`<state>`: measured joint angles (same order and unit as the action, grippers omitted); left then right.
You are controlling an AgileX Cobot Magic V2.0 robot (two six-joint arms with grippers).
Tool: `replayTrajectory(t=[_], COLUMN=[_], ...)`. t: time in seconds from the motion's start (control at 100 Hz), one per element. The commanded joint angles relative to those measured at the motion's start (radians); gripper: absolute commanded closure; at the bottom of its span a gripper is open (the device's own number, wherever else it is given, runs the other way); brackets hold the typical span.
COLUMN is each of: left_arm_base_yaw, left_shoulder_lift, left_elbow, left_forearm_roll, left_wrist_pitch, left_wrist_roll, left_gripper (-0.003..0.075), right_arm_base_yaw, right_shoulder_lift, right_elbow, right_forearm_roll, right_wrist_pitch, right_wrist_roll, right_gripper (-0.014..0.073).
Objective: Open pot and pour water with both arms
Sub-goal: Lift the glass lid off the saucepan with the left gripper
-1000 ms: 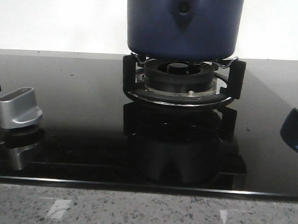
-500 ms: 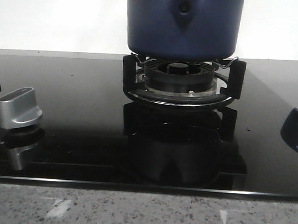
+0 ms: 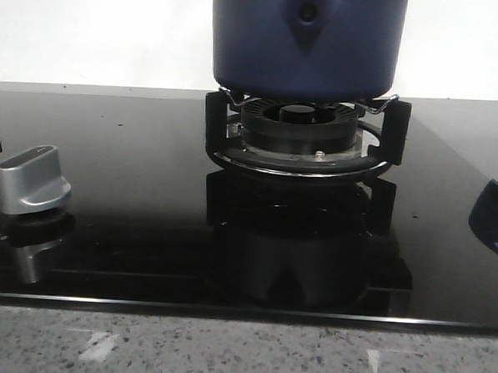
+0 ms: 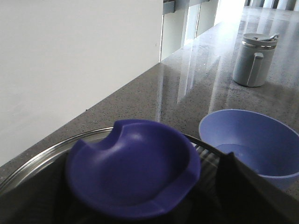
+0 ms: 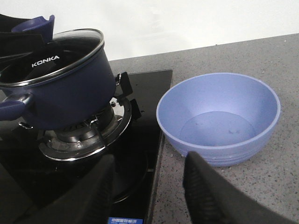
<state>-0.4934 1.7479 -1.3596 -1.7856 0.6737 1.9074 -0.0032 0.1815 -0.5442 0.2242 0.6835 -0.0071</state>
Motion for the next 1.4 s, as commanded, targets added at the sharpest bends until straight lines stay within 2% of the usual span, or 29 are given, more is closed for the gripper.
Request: replayTrajectory(t=[0.0,0.38,0.6,0.82,1.03,1.39], left_arm_base_yaw=[-0.008,-0.008,-0.008,-0.008,-0.008,-0.008], left_shoulder_lift=[-0.048,-0.048,-0.048,-0.048,-0.048,-0.048], left_elbow=[-0.034,-0.034,-0.034,-0.034,-0.034,-0.034], left_forearm_roll=[-0.087,-0.087,-0.087,-0.087,-0.087,-0.087], left_wrist_pitch=[0.074,0.072,0.07,0.07,0.072,0.072], left_wrist_roll=[-0.007,-0.007,-0.007,-0.007,-0.007,-0.007], left_gripper=[0.0237,0.0468,0.0554,0.0566,0.0526,0.0521], right_arm_base_yaw=[-0.005,-0.005,-0.005,-0.005,-0.005,-0.005], right_shoulder_lift=[0.02,0.02,0.02,0.02,0.02,0.02], right_elbow=[-0.023,-0.023,-0.023,-0.023,-0.023,-0.023], right_forearm_roll=[-0.002,-0.002,-0.002,-0.002,-0.002,-0.002], right_wrist_pitch=[-0.095,-0.095,-0.093,-0.093,-0.093,-0.093], right_wrist_roll=[-0.007,-0.007,-0.007,-0.007,-0.007,-0.007], right_gripper=[0.0283,0.0283,0.0283,0.0283,0.0283,0.0283])
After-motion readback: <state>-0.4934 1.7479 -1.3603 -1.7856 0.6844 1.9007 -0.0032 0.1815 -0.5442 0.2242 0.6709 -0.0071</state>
